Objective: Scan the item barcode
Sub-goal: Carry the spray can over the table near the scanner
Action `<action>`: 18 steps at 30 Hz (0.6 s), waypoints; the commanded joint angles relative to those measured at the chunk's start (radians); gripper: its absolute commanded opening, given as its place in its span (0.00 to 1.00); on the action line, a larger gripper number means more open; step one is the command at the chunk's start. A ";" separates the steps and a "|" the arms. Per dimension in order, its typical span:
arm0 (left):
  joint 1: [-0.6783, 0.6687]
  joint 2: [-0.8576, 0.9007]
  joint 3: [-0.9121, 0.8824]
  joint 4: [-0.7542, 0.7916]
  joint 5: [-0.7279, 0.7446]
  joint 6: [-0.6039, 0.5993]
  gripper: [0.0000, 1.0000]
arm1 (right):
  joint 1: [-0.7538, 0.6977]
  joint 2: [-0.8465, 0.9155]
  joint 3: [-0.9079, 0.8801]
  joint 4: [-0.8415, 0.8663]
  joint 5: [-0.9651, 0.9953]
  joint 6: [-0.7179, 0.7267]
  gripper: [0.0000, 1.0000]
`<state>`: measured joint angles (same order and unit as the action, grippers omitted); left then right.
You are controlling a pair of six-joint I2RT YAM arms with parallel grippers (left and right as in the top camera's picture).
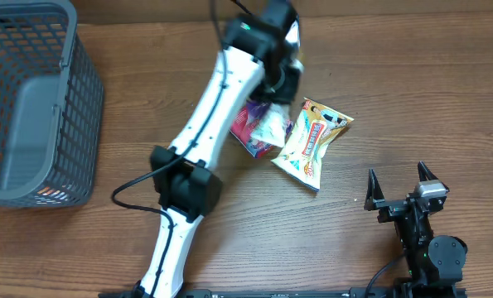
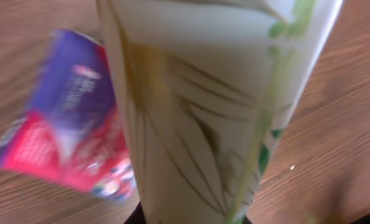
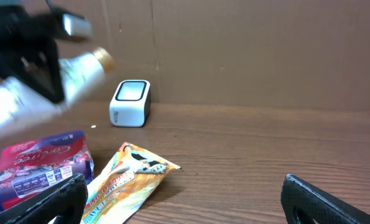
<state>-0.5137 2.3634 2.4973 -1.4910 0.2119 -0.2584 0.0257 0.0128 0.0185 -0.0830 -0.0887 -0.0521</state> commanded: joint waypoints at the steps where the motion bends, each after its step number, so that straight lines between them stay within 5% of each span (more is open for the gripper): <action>1: -0.038 -0.035 -0.098 0.055 -0.014 0.011 0.10 | -0.008 -0.010 -0.010 0.004 0.010 -0.001 1.00; 6: -0.050 -0.035 -0.198 0.114 -0.021 0.007 0.13 | -0.008 -0.010 -0.010 0.004 0.010 -0.001 1.00; 13: -0.050 -0.035 -0.257 0.115 -0.008 0.007 0.31 | -0.008 -0.010 -0.010 0.004 0.010 -0.001 1.00; 18: -0.045 -0.037 -0.236 0.089 -0.008 0.008 0.32 | -0.008 -0.010 -0.010 0.004 0.010 -0.001 1.00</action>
<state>-0.5690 2.3634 2.2444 -1.3861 0.2043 -0.2562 0.0257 0.0128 0.0185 -0.0834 -0.0887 -0.0528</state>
